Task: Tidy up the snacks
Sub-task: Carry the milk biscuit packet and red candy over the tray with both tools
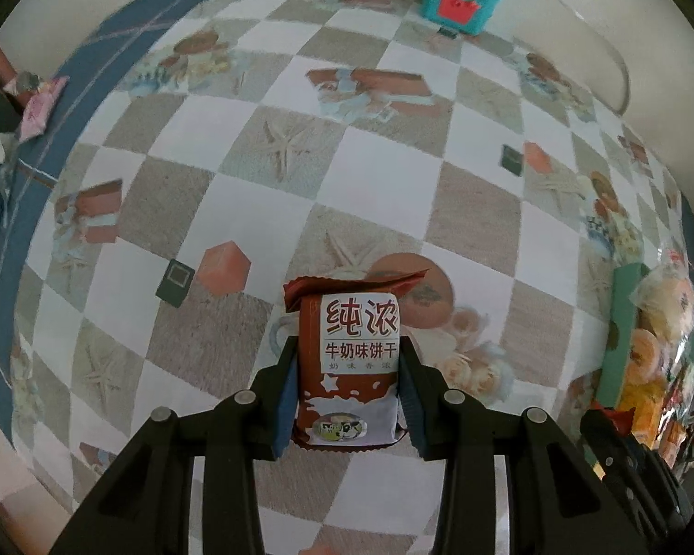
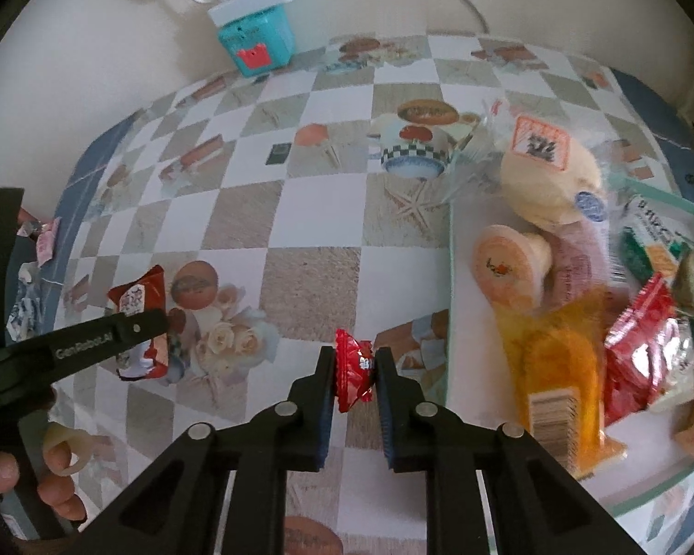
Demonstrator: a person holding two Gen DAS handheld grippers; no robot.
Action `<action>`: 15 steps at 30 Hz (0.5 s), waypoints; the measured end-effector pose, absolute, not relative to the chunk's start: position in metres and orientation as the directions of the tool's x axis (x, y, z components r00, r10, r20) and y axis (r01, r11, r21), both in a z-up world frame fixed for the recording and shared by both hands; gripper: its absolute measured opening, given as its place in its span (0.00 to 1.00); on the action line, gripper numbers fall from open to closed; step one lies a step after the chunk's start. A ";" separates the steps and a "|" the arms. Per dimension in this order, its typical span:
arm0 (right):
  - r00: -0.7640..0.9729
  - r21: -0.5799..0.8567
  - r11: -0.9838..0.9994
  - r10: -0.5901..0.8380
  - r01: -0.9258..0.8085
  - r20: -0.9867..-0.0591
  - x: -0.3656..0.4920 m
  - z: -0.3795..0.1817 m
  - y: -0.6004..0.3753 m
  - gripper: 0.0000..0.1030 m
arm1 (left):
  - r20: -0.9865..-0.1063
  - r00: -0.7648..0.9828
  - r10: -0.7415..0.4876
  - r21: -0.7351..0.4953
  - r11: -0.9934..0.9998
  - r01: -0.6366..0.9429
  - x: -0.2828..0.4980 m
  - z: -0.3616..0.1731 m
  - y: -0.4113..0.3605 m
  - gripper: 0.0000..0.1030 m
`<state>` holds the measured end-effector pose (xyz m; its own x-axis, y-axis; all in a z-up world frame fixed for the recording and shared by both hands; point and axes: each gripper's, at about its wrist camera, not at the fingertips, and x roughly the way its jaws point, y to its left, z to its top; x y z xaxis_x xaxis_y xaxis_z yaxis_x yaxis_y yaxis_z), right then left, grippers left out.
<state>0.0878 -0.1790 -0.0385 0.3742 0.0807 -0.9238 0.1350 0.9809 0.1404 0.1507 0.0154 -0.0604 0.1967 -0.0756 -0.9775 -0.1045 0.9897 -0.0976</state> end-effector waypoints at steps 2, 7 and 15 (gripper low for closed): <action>0.391 0.140 0.981 0.078 0.133 -0.917 0.081 -0.030 -0.180 0.17 | -0.972 0.221 -0.076 -0.096 0.992 -0.084 0.144 -0.049 0.009 0.40; 0.437 0.139 0.980 0.065 0.141 -0.897 0.061 -0.007 -0.188 0.17 | -0.953 0.280 -0.113 -0.127 0.991 -0.032 0.126 -0.022 -0.009 0.40; 0.468 0.115 0.949 -0.037 0.292 -0.883 0.023 0.015 -0.247 0.17 | -0.915 0.354 -0.193 -0.161 0.980 0.119 0.093 0.022 -0.064 0.40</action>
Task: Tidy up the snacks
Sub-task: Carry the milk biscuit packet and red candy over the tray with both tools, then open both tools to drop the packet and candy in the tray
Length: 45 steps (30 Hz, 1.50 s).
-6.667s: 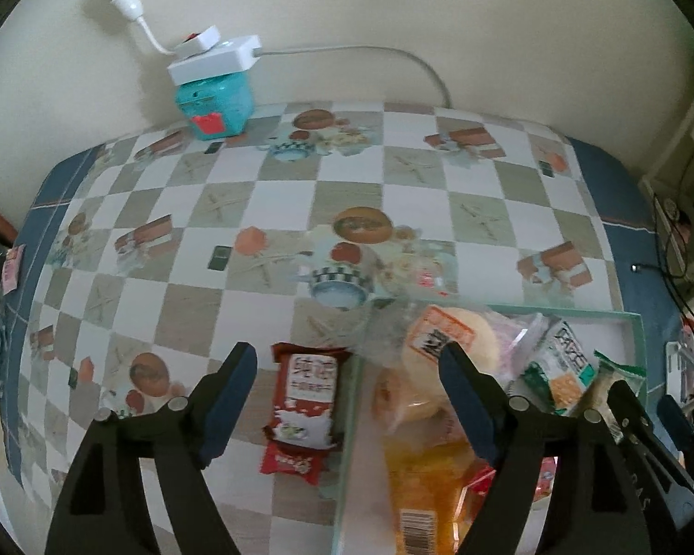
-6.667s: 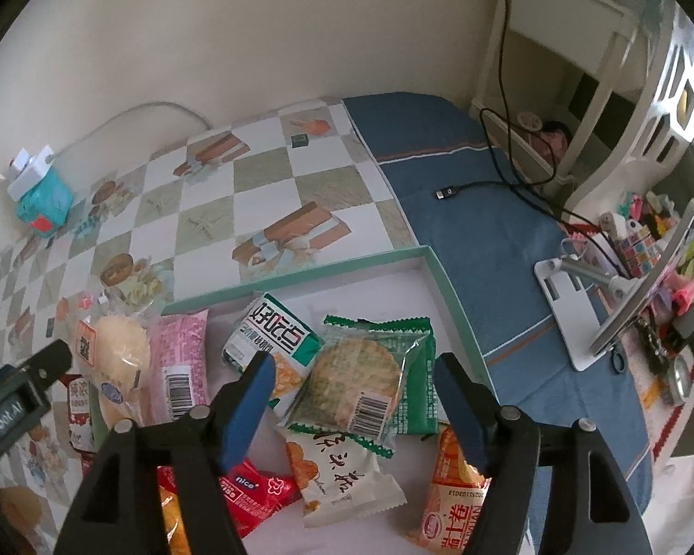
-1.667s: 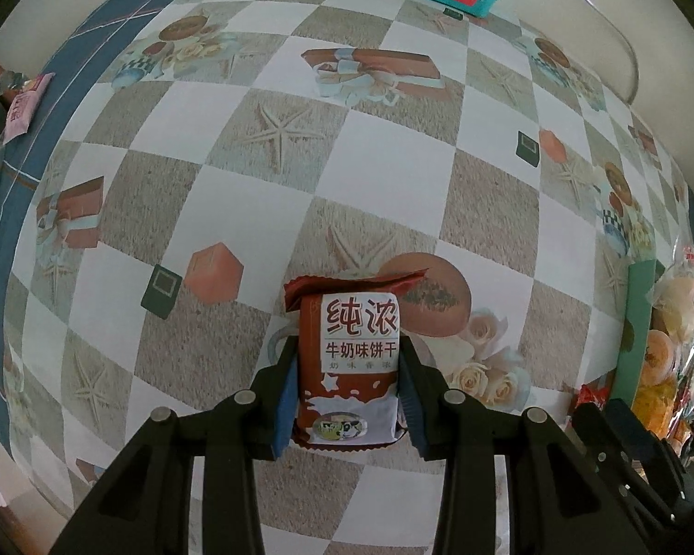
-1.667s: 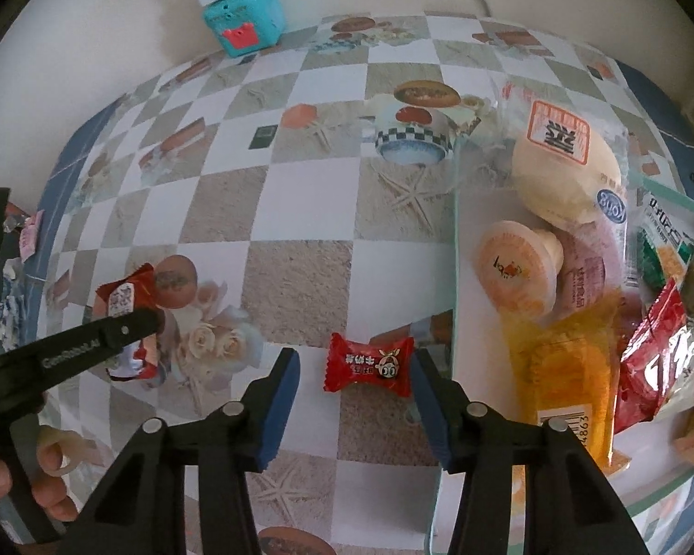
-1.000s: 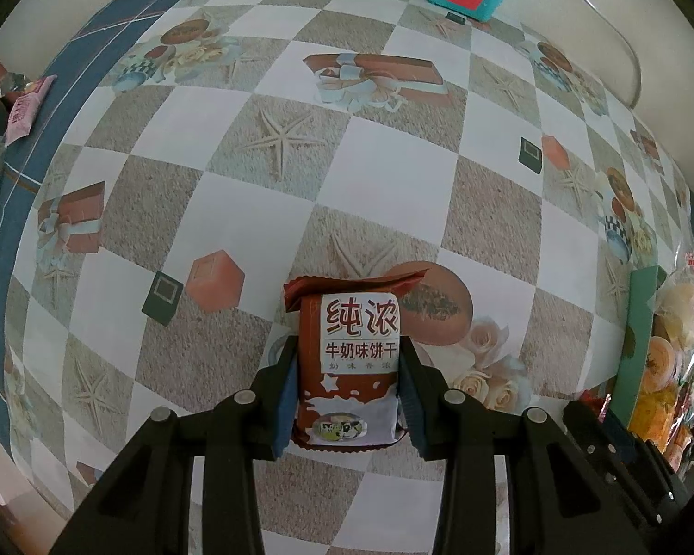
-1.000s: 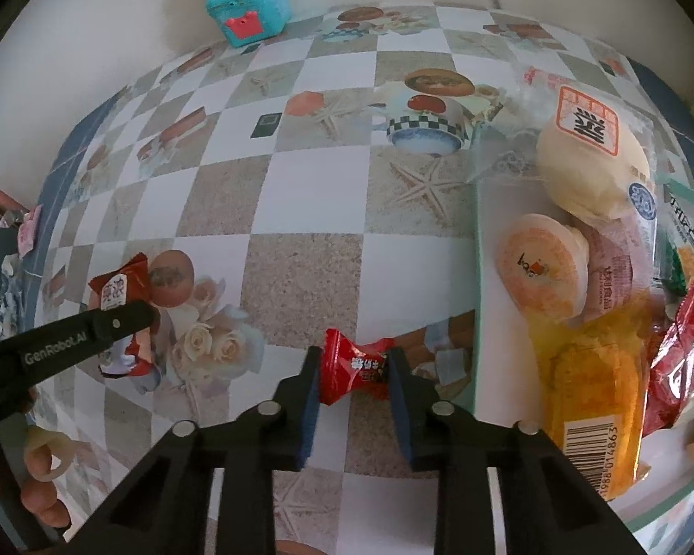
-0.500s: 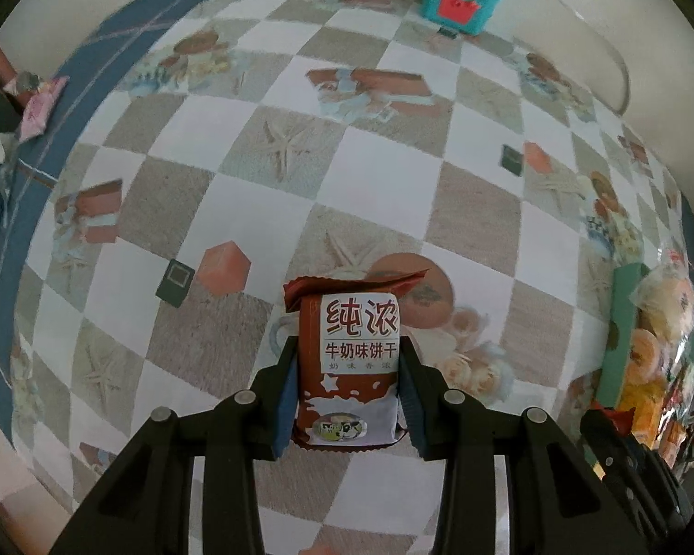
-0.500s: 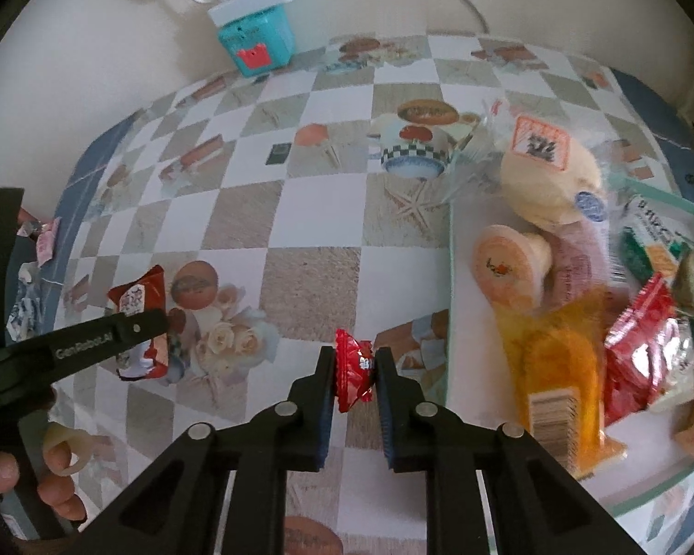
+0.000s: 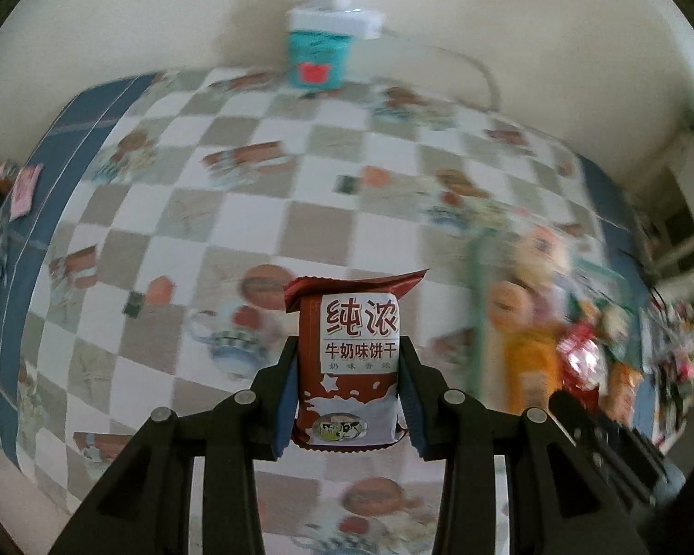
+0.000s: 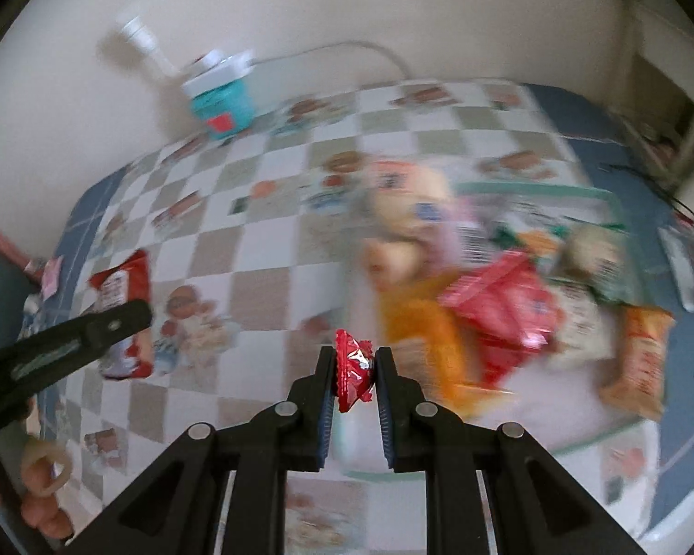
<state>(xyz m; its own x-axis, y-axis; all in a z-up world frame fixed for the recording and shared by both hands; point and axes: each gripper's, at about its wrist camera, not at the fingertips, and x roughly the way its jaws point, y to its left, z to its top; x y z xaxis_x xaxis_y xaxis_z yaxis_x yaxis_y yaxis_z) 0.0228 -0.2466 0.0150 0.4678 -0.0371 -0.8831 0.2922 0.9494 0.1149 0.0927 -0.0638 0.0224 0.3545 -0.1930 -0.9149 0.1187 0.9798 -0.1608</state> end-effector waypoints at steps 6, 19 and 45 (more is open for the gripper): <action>0.423 0.071 0.892 -0.141 0.447 -0.895 -0.009 0.012 -0.308 0.18 | -0.908 0.333 -0.256 -0.159 0.943 0.292 0.063 0.031 -0.134 0.40; 0.376 0.117 0.853 -0.098 0.508 -0.921 -0.018 -0.013 -0.350 0.19 | -0.929 0.239 -0.282 -0.176 0.906 0.384 0.048 -0.002 -0.194 0.48; 0.457 0.044 0.923 -0.148 0.383 -0.877 -0.070 -0.011 -0.288 1.00 | -0.902 0.432 0.018 0.073 0.991 0.111 0.004 -0.003 -0.090 0.93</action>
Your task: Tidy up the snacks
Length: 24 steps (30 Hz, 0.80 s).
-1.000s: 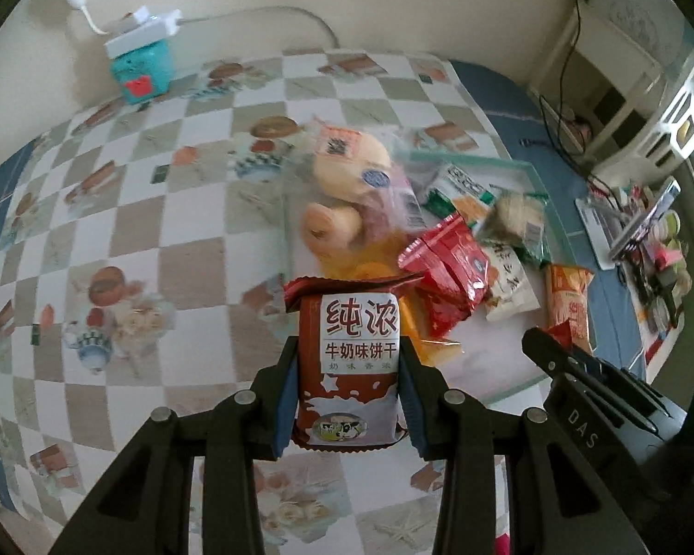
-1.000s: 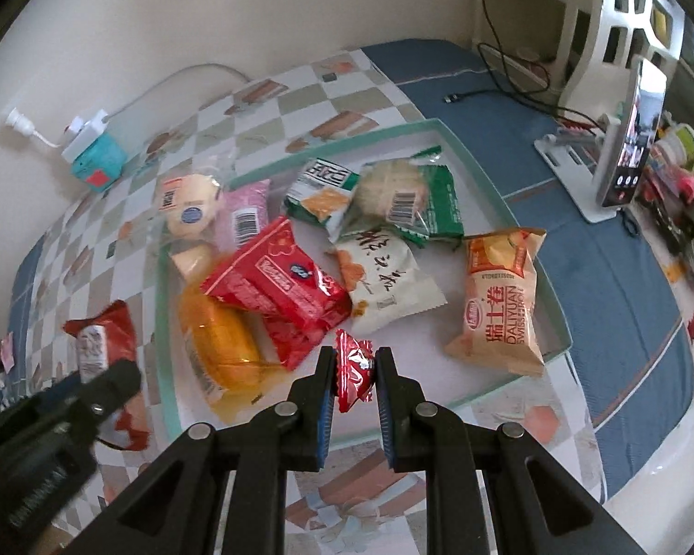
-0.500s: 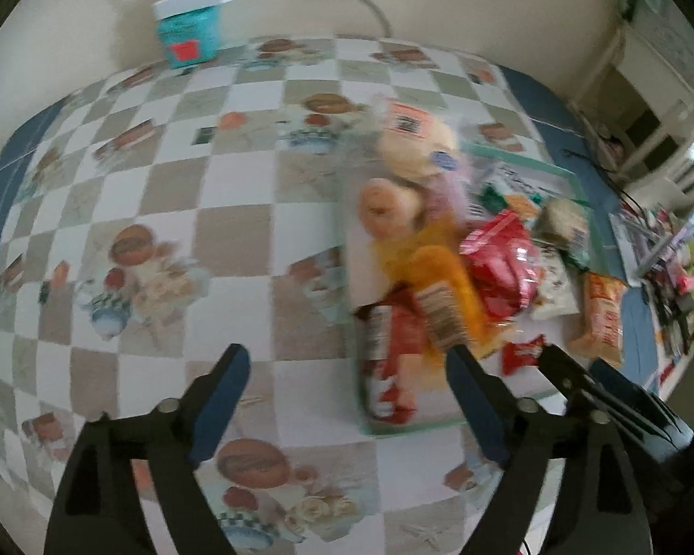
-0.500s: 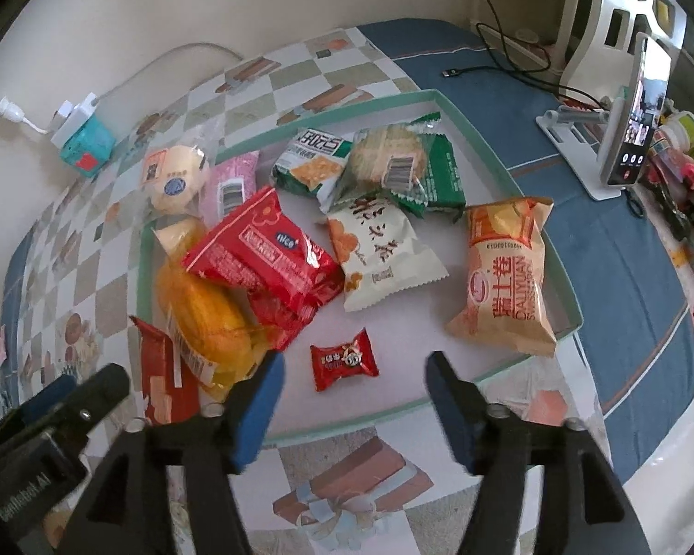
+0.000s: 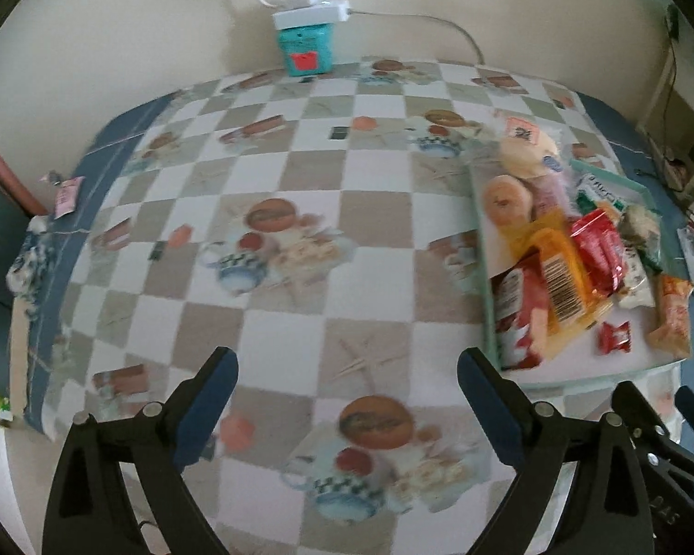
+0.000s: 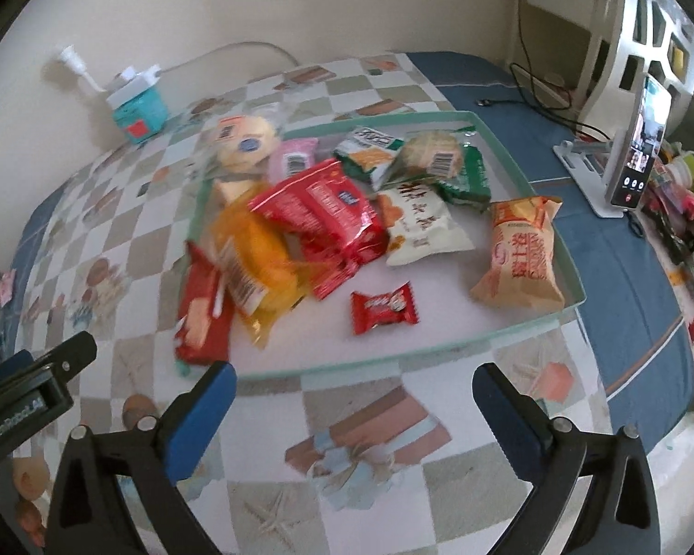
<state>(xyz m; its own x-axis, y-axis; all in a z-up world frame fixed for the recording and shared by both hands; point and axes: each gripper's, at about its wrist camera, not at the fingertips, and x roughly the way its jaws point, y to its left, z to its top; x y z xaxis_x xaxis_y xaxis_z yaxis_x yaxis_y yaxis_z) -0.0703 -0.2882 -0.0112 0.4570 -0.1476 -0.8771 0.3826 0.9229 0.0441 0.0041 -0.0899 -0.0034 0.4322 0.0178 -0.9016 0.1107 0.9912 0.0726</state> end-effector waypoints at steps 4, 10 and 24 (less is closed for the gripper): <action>0.485 0.022 0.932 -0.167 0.361 -0.858 -0.078 -0.004 -0.277 1.00 | -0.882 0.468 0.051 0.102 0.991 0.085 -0.009 0.003 -0.080 0.93; 0.508 0.005 0.931 -0.195 0.366 -0.839 -0.081 0.003 -0.273 1.00 | -0.875 0.481 0.054 0.109 0.990 0.086 -0.020 0.004 -0.073 0.93; 0.495 -0.010 0.935 -0.196 0.354 -0.847 -0.076 0.000 -0.269 1.00 | -0.875 0.479 0.075 0.126 0.989 0.076 -0.014 0.004 -0.072 0.93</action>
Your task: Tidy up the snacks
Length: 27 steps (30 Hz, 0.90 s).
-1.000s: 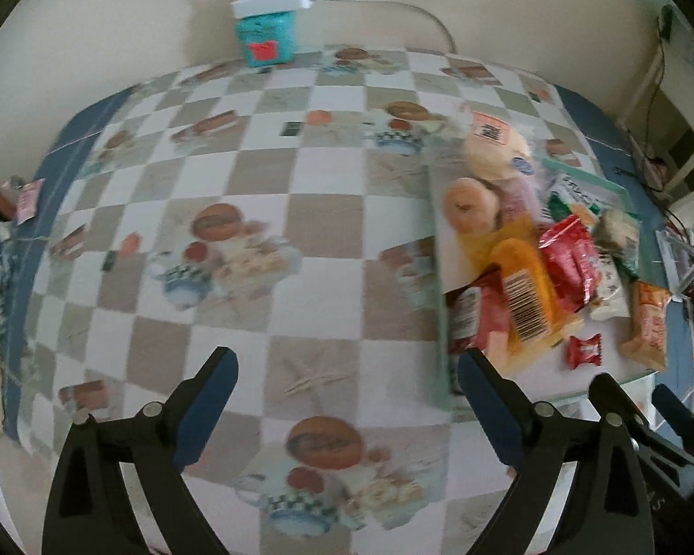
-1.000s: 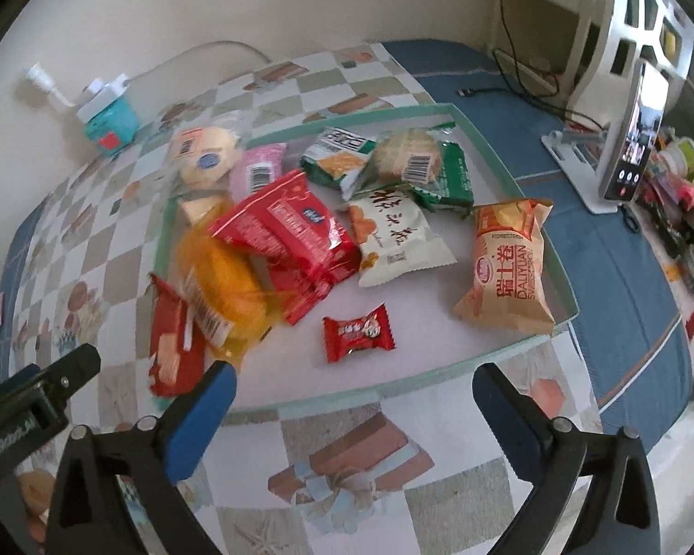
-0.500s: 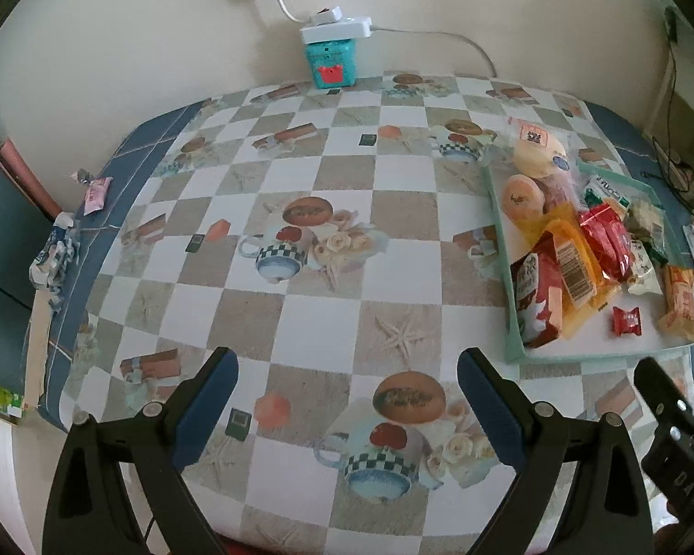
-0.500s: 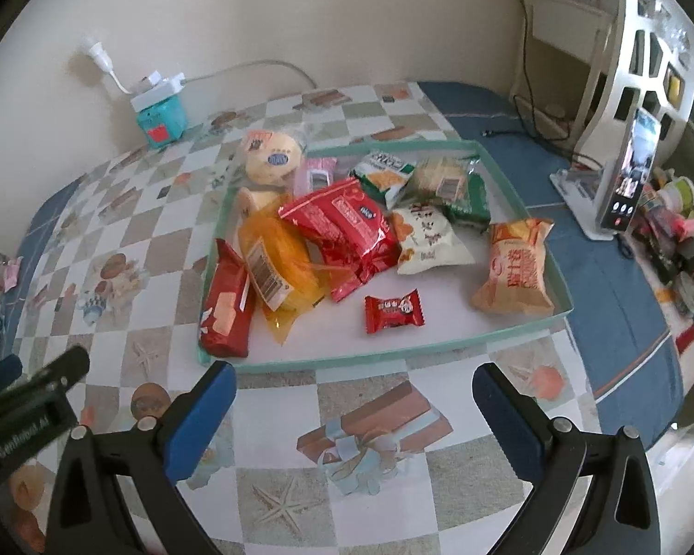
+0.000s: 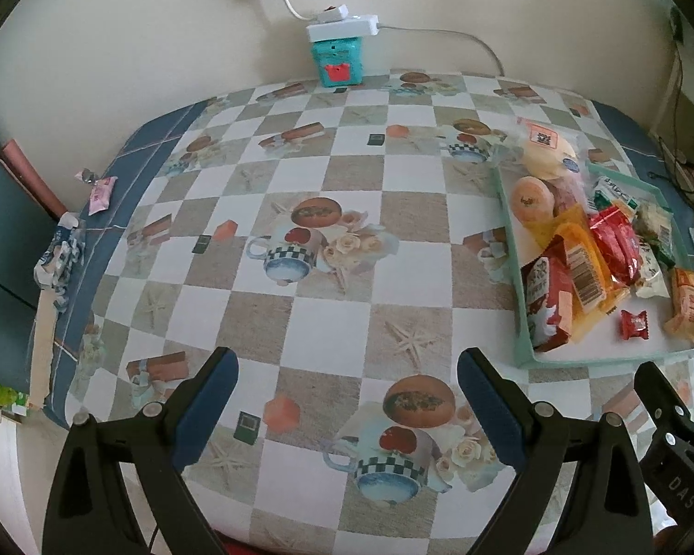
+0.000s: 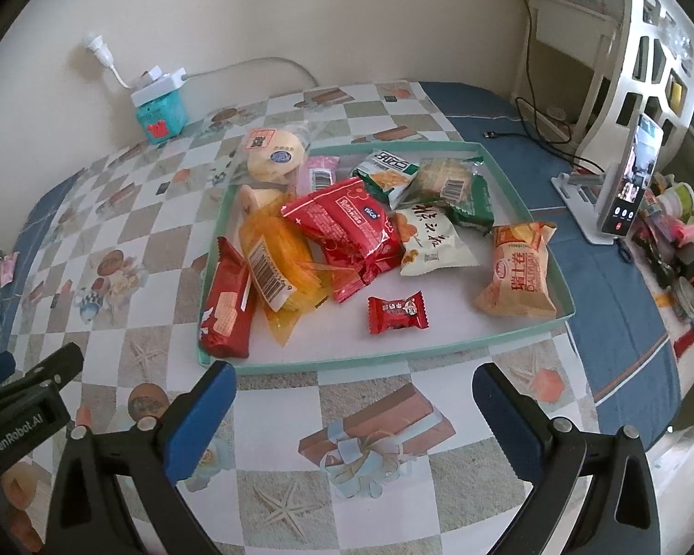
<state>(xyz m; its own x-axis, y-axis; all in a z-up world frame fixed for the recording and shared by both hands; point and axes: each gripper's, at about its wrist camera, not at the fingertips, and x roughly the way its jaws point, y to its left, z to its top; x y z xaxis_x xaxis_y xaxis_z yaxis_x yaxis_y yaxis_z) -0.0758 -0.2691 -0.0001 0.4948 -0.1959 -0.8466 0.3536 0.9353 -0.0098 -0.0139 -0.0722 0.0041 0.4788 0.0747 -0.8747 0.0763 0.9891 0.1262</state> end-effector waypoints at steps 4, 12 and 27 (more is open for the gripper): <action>0.491 -0.017 0.938 -0.197 0.347 -0.849 -0.074 -0.001 -0.267 1.00 | -0.876 0.476 0.082 0.132 0.989 0.073 -0.013 0.004 -0.071 0.93; 0.493 -0.026 0.941 -0.200 0.338 -0.847 -0.074 0.000 -0.265 1.00 | -0.875 0.474 0.102 0.151 0.986 0.068 -0.012 0.003 -0.072 0.93; 0.493 -0.032 0.943 -0.202 0.331 -0.846 -0.074 -0.001 -0.262 1.00 | -0.882 0.453 0.129 0.171 0.984 0.053 -0.010 -0.002 -0.068 0.93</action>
<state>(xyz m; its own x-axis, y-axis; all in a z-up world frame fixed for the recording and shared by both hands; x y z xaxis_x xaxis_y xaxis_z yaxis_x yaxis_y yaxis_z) -0.0737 -0.2624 -0.0006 0.4927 -0.2020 -0.8464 0.3312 0.9430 -0.0323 -0.0100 -0.0675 -0.0016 0.4530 0.1295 -0.8820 0.0527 0.9838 0.1715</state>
